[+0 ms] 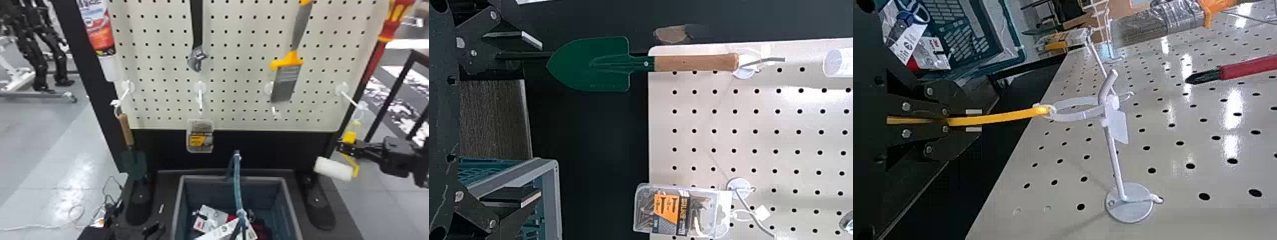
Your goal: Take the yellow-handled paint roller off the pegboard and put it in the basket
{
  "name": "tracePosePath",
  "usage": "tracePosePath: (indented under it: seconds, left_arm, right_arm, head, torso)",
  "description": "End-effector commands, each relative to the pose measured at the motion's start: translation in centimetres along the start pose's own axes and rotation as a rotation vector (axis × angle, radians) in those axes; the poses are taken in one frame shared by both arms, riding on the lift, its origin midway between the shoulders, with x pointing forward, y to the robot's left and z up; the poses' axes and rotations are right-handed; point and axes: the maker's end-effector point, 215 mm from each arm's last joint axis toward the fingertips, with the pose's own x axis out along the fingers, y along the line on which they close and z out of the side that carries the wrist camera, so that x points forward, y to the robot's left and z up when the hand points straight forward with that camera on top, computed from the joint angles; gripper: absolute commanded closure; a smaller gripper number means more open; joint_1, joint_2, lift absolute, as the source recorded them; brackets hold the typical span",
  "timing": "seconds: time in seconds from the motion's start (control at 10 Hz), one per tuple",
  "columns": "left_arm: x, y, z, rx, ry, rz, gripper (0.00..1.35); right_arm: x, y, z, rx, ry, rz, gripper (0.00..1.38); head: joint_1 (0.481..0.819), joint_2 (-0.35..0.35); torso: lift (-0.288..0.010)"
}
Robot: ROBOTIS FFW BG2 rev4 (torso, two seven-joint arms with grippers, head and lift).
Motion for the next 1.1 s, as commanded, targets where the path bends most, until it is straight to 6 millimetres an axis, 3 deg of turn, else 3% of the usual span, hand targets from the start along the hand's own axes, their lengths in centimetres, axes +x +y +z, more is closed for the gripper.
tracePosePath:
  seconds: [0.0, 0.3, 0.7, 0.8, 1.0]
  left_arm:
    - [-0.1, 0.0, 0.0, -0.003, 0.002, 0.001, 0.26]
    - [-0.1, 0.0, 0.0, -0.002, 0.000, 0.002, 0.25]
    - [-0.2, 0.0, 0.0, -0.001, 0.000, 0.002, 0.26]
    - [-0.2, 0.0, 0.0, -0.001, 0.000, 0.002, 0.26]
    - [-0.3, -0.1, -0.2, -0.002, 0.006, 0.001, 0.26]
  right_arm:
    - [-0.8, 0.6, 0.5, -0.017, 0.010, -0.008, 1.28]
    - [-1.3, 2.0, 1.8, -0.051, 0.030, -0.001, 1.28]
    - [-3.9, 2.8, 6.8, -0.147, 0.002, -0.067, 1.28]
    - [-4.7, 3.0, 6.9, -0.149, 0.005, -0.087, 1.28]
    - [-4.4, 4.5, 3.8, -0.082, 0.044, -0.086, 1.28]
  head:
    - [0.549, 0.000]
    - [0.549, 0.000]
    - [0.549, 0.000]
    - [0.549, 0.000]
    - [0.549, 0.000]
  torso:
    - [-0.100]
    - [-0.100]
    - [-0.100]
    - [-0.100]
    - [-0.100]
